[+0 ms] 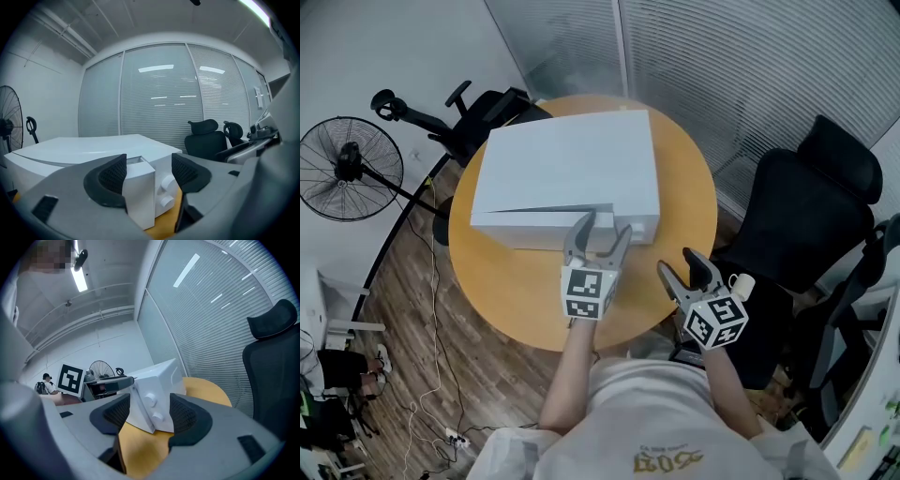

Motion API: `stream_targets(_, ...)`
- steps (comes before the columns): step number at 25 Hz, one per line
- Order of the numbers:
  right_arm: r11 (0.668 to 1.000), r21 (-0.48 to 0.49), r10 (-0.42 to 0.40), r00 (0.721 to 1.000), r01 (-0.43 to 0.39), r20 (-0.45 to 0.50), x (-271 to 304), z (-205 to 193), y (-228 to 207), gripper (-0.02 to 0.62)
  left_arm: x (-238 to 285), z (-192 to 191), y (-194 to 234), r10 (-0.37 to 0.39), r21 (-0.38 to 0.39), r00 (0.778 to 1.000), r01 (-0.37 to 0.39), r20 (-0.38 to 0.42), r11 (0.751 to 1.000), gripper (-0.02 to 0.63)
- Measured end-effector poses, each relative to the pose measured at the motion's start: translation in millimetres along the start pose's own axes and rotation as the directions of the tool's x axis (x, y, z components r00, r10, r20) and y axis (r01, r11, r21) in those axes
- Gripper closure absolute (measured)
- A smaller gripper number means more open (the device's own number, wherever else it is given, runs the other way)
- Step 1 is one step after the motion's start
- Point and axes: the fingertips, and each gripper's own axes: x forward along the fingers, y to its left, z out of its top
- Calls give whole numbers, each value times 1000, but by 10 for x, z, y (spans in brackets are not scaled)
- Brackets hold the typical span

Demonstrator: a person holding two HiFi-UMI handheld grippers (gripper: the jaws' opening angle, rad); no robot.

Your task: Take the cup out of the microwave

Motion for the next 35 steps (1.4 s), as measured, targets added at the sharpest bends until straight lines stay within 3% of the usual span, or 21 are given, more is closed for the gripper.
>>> stream_targets(7, 1000, -1, 6, 1000, -6, -9, -24, -31, 18, 337, -39, -11, -45, 4, 36, 1000, -4, -1, 999, 311)
stream_targets(12, 1000, -4, 21, 1000, -21, -16, -47, -51, 61, 337, -89, -100, -120, 27, 173, 999, -20, -38, 985, 311)
stream_targets(16, 1000, 3, 29, 1000, -29, -10, -89, -60, 74, 339, -127, -166, -172, 40, 210, 998, -29, -46, 977, 314)
stream_targets(35, 997, 23, 77, 997, -76, -29, -259, -259, 382, 342, -597, -256, -285, 53, 189, 999, -50, -11, 981, 342)
